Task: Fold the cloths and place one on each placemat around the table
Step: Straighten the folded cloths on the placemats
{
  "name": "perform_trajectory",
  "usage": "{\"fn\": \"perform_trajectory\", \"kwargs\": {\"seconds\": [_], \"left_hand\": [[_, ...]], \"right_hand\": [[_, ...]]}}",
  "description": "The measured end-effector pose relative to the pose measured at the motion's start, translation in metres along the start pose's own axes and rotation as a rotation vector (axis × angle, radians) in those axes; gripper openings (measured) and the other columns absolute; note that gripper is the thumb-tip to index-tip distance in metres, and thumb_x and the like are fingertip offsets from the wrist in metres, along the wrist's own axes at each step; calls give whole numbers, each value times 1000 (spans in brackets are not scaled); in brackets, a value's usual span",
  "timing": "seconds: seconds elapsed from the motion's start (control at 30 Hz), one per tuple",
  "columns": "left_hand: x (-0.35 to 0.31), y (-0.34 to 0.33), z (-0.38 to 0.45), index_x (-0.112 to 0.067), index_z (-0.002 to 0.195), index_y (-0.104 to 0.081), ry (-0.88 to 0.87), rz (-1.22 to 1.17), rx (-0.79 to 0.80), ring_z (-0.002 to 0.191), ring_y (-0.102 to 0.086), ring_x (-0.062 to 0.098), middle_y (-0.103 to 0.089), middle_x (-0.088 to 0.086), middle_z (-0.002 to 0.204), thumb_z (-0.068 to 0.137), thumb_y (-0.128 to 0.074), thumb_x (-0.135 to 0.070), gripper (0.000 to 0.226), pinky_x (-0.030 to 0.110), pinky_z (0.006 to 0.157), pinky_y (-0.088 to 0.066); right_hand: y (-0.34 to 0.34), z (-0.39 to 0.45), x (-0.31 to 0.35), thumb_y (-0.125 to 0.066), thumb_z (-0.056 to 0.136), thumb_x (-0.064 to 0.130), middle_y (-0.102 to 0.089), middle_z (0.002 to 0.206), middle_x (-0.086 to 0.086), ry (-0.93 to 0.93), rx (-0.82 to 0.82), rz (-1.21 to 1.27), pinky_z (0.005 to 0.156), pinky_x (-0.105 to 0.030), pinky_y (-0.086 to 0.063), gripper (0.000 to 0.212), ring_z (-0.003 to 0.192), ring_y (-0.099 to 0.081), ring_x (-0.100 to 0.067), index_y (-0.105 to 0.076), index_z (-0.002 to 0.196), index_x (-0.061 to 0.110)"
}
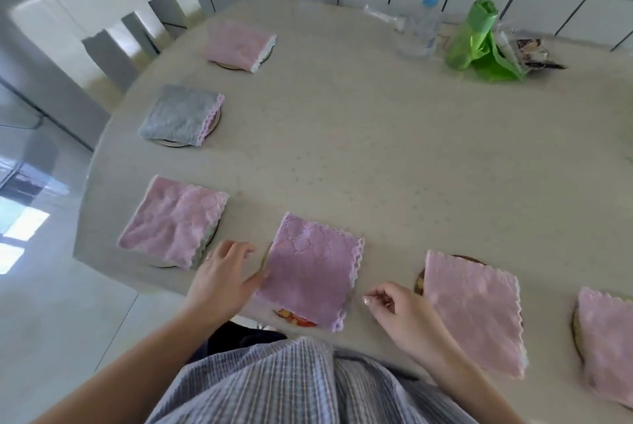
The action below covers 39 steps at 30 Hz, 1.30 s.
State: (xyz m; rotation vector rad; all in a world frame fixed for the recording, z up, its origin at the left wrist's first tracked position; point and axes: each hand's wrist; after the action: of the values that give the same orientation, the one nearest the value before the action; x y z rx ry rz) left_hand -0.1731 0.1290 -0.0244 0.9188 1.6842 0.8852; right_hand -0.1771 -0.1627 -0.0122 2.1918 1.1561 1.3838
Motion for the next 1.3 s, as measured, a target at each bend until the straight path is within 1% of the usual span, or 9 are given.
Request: {"fn": "perform_trajectory", "kwargs": {"seconds": [0.17, 0.3, 0.53, 0.7, 0.93, 1.07, 1.13, 1.2, 1.3], "left_hand": [[26, 9, 17, -28, 91, -69, -259, 39, 284, 86, -53, 8, -53, -11, 88, 84, -57, -50, 26, 25, 76, -41], [20, 13, 28, -26, 90, -69, -379, 63, 310, 85, -48, 6, -50, -12, 86, 83, -56, -55, 33, 24, 75, -38], [16, 8, 38, -23, 88, -69, -401, 62, 334, 89, -48, 10, -48, -8, 87, 79, -62, -54, 33, 27, 76, -40], [24, 6, 39, -24, 88, -70, -438, 20, 364, 87, -42, 7, -44, -11, 85, 80, -61, -53, 31, 25, 79, -38], [35, 7, 40, -24, 80, -68, -524, 29, 427, 95, -43, 10, -47, -10, 92, 78, -62, -53, 29, 28, 86, -40], [34, 6, 41, -26, 82, -68, -525, 21, 414, 95, -43, 9, -48, -11, 92, 78, -61, -55, 30, 27, 87, -39], [34, 7, 42, -27, 83, -68, -528, 32, 441, 96, -43, 9, -48, -12, 93, 78, -60, -57, 32, 27, 88, -39], [33, 13, 43, -32, 80, -64, -518, 29, 491, 96, -42, 6, -48, -13, 93, 77, -58, -61, 30, 26, 88, -38], [32, 26, 47, -38, 69, -52, -457, -16, 479, 89, -45, 4, -47, -18, 86, 79, -58, -56, 22, 20, 79, -37]], "right_hand": [[-51, -2, 12, -57, 86, 45, -64, 99, 5, -191, -88, -49, 75, -27, -46, 28, 91, -62, -14, -65, 96, 21], [-63, -6, 21, -57, 86, 44, -64, 92, 5, -271, -196, 4, 61, -24, -42, 23, 79, -60, -11, -65, 87, 22], [-72, -6, 34, -63, 84, 41, -65, 83, 8, -374, -316, 191, 67, -28, -45, 19, 77, -60, -10, -60, 83, 23], [-75, 1, 35, -61, 85, 40, -60, 76, 5, -386, -294, 176, 56, -23, -36, 17, 66, -51, -10, -58, 73, 27], [-69, 0, 42, -64, 85, 28, -41, 53, 7, -398, -268, 267, 54, -30, -26, 37, 54, -38, -11, -46, 53, 22], [-65, 0, 42, -62, 86, 23, -35, 50, 7, -417, -231, 298, 55, -30, -22, 37, 54, -32, -12, -42, 55, 18], [-63, -3, 45, -62, 87, 28, -46, 53, 8, -412, -241, 329, 56, -30, -28, 32, 56, -41, -13, -51, 60, 16], [-57, -5, 57, -61, 88, 31, -60, 69, 3, -415, -341, 450, 60, -29, -36, 18, 67, -52, -16, -62, 77, 17], [-45, 2, 82, -54, 91, 26, -52, 68, 0, -368, -536, 602, 57, -28, -33, 14, 62, -43, -15, -59, 81, 17]]}}
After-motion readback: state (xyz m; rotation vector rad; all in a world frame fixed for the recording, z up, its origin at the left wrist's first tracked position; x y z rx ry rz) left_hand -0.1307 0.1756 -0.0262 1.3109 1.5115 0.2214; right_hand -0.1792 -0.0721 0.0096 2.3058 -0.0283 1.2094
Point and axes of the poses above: each hand's wrist, its own z-axis towards the middle knuckle, its own y-axis out of the back of the hand, x = y × z
